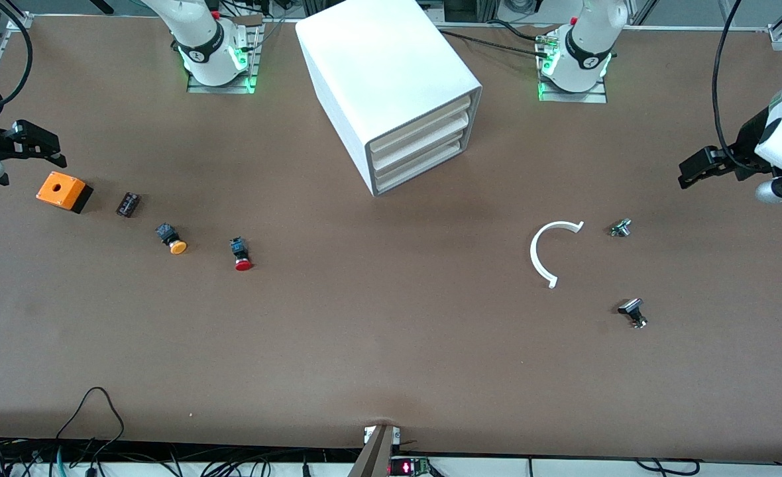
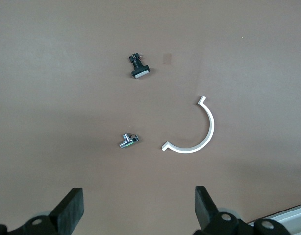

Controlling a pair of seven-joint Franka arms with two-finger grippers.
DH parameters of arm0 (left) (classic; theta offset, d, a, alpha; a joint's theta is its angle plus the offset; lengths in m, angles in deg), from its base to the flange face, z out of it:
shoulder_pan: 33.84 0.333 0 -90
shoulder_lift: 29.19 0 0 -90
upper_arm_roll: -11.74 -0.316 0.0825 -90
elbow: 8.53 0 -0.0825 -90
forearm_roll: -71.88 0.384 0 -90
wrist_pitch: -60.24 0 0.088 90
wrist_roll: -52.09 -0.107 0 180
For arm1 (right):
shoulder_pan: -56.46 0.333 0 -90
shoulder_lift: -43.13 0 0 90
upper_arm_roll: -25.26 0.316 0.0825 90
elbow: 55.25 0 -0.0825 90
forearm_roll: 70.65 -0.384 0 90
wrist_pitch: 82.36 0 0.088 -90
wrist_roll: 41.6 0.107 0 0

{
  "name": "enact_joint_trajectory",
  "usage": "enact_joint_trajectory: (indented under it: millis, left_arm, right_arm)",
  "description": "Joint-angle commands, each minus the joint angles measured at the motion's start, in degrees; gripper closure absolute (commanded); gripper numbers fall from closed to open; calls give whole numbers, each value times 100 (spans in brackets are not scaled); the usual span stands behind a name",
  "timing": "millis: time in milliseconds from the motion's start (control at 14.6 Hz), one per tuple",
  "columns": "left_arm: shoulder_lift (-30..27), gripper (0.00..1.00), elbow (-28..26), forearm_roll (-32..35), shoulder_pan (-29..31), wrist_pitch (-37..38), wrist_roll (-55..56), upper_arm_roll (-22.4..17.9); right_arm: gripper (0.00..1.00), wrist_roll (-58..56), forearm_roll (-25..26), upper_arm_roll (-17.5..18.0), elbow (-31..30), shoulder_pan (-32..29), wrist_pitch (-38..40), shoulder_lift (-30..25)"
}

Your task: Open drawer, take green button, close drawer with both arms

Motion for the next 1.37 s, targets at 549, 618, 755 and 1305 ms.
enact_joint_trajectory:
  millis: [549, 618, 755, 1305]
  left_arm:
    - [122, 0, 182, 72, 26, -29, -88, 38]
    - [122, 0, 182, 72, 17, -29, -88, 55]
    - [122, 0, 191, 72, 9, -29, -88, 64]
    - [201, 0, 261, 98, -105, 23, -70, 134]
  right_arm:
    - [0, 35, -70, -13, 27, 4, 2, -17]
    - [0, 35, -70, -13, 27, -5, 19, 1]
    - [0, 35, -61, -22, 18, -5, 37, 36]
    - [0, 35, -307, -5, 27, 4, -148, 546]
